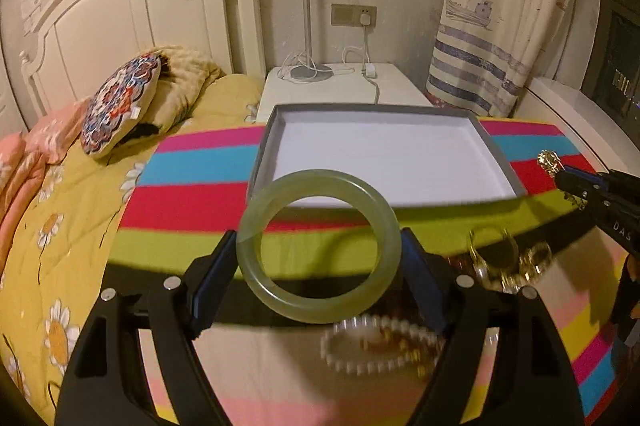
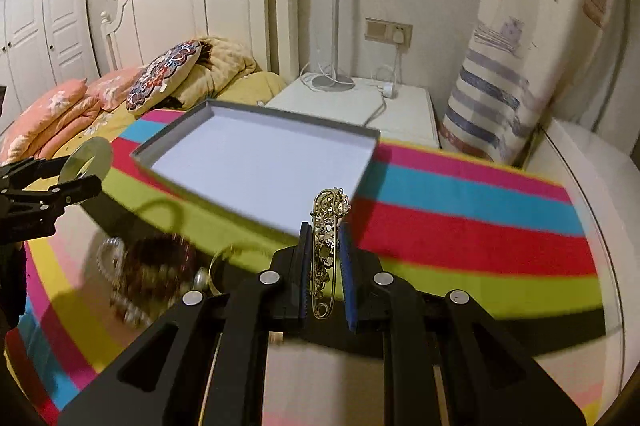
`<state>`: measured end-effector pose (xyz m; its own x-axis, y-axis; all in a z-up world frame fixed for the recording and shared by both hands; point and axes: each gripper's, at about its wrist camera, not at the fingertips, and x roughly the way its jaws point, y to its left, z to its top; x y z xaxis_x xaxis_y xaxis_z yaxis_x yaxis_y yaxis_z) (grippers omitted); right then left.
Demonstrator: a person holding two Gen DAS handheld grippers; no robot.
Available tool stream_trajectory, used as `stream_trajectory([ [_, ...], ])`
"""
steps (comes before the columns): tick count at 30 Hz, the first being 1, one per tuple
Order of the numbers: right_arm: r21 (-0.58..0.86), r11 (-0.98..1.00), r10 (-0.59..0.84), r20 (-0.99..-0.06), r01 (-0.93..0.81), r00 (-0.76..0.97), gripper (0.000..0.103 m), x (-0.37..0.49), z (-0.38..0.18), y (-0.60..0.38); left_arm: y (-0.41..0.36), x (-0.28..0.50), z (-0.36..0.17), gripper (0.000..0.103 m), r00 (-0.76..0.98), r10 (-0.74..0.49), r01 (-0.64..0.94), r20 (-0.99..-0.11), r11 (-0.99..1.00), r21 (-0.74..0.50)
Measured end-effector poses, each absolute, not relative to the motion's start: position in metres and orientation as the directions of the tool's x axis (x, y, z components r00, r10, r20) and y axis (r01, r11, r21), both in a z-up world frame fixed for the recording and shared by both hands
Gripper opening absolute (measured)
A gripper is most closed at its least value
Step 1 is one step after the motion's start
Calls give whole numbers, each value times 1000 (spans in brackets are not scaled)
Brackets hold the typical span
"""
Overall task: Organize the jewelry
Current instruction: 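Lower the jade bangle into the box with the left tool while the right drops the brooch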
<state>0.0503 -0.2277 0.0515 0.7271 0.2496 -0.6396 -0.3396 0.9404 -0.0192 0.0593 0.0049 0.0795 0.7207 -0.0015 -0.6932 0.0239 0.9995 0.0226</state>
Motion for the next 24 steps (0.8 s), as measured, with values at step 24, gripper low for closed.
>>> stream_trajectory([
  [24, -11, 912, 266, -746, -411, 610, 31, 172, 3, -178, 0, 220, 12, 79, 587, 14, 78, -809, 994, 73],
])
